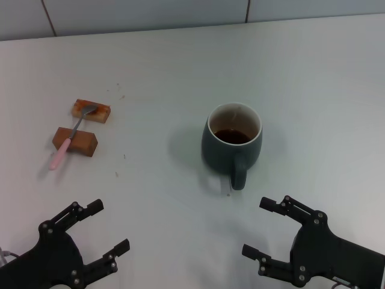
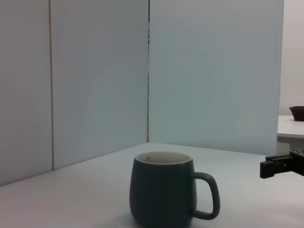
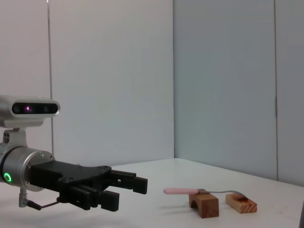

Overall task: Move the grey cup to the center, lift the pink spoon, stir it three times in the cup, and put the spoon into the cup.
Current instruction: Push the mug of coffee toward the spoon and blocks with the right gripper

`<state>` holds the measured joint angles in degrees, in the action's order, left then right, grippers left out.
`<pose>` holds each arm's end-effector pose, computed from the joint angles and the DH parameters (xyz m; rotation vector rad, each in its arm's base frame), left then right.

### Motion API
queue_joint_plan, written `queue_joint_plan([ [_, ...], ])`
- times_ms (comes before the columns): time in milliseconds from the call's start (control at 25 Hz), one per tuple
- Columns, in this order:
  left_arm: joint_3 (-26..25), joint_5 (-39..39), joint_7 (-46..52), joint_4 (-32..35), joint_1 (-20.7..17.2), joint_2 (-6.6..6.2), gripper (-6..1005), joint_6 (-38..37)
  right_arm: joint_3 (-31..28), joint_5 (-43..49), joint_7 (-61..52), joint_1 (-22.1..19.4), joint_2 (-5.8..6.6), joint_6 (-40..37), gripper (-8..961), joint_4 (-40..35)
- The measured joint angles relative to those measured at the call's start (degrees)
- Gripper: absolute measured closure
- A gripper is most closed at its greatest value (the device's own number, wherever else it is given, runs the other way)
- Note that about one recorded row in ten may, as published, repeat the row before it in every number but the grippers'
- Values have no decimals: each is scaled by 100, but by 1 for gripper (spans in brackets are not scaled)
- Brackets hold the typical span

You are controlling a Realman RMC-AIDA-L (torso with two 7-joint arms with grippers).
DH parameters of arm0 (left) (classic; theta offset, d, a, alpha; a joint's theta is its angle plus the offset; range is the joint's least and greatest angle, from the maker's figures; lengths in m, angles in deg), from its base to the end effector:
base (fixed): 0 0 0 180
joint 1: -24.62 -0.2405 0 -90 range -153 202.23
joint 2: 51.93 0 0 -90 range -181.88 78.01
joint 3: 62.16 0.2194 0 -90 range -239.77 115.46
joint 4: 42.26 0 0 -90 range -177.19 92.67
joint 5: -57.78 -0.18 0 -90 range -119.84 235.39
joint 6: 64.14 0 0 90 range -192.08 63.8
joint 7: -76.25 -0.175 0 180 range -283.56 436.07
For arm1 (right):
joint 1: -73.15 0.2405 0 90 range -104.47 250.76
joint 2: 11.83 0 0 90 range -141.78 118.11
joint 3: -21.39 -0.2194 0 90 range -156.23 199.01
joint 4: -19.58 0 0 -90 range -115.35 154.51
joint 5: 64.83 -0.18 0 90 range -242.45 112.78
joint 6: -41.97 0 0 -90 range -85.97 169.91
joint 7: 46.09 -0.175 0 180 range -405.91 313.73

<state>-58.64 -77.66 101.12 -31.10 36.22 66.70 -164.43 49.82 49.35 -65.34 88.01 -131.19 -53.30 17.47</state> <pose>-0.2650 0.1718 -0.0327 -2.4364 -0.3283 -0.8798 0.2341 0.1746 -0.0647 -2.4993 0.2441 0.9686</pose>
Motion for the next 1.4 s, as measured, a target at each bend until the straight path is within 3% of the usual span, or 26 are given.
queue_joint_plan([
  [520,0,8,0,-79,32,-6,172,31,-289,-282,-4,-79,3,-260,188,1],
  [600,0,6,0,-79,50,-8,172,34,-881,-742,23,-272,-2,-363,198,83],
  [640,0,6,0,-79,50,-8,172,34,-881,-742,23,-272,-2,-363,203,83],
  [680,-1,4,0,-79,55,-8,172,34,-1409,-1148,234,-391,-11,-247,208,283],
  [880,0,7,0,-79,66,-11,172,-10,-2232,-1711,737,-377,-5,264,232,708],
  [1000,0,5,0,-79,92,-15,172,-12,-2455,-1784,735,-148,-3,816,456,823],
  [1400,27,0,0,-79,95,-17,172,-78,-2382,-1591,1002,533,-11,1811,900,1163],
])
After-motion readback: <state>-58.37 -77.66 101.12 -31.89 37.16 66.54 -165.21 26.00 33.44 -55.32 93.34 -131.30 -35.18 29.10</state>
